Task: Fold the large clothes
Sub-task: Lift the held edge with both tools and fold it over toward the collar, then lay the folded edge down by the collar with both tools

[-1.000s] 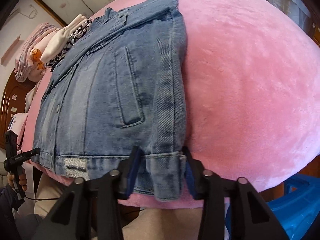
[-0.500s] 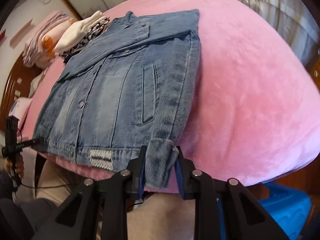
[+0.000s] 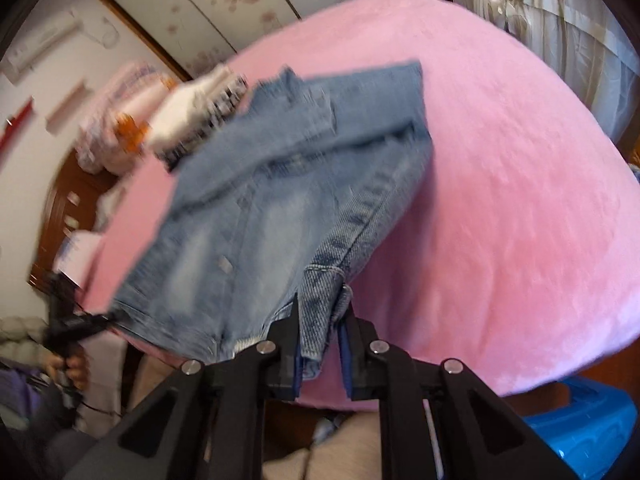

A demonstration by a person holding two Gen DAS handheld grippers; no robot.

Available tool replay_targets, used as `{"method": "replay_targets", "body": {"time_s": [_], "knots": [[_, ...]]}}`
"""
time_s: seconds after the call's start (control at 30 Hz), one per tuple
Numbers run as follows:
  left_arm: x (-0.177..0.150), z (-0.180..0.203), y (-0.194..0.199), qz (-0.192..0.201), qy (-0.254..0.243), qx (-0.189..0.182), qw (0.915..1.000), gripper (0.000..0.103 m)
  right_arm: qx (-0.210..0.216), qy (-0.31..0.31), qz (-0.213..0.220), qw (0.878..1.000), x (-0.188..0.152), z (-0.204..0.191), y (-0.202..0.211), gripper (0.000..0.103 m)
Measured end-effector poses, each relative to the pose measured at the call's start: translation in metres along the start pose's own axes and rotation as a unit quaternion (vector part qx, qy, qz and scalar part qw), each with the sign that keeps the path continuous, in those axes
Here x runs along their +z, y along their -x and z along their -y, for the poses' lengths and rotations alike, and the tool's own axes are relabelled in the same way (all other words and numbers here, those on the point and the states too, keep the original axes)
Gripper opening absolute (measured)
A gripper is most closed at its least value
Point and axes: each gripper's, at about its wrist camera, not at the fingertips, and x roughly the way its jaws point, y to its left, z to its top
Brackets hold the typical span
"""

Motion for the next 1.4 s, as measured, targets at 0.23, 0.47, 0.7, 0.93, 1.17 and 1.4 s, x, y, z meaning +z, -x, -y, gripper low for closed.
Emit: {"method": "replay_targets", "body": {"time_s": [0.23, 0.47, 0.7, 0.93, 1.17, 1.4], "knots": [[0.074, 0.032, 0.024, 0.088, 0.034, -0.042, 0.9946, 0.008, 0.03, -0.023, 0.046, 0.998, 0.073, -0.011, 0.014, 0.013], [0.205, 0.03, 0.005, 0.132, 0.083, -0.016, 0.9876, 0.01, 0.046, -0.09, 0.081, 0.992, 0.18, 0.002, -0.014, 0.013], [0.327, 0.008, -0.077, 0.135, 0.117, 0.097, 0.9791, 0.067, -0.031, -0.155, 0.085, 0.984, 0.297, 0.037, -0.111, 0.064], [0.349, -0.015, -0.127, 0.09, 0.046, 0.132, 0.9861, 0.073, -0.075, -0.139, 0.019, 0.987, 0.312, 0.07, -0.205, 0.067], [0.344, -0.014, -0.164, 0.066, -0.049, 0.151, 0.9851, 0.073, -0.093, -0.078, -0.021, 0.992, 0.304, 0.079, -0.258, 0.067], [0.33, -0.005, -0.181, 0.053, -0.144, 0.173, 0.9728, 0.073, -0.129, 0.012, -0.037, 0.991, 0.312, 0.058, -0.286, 0.069]]}}
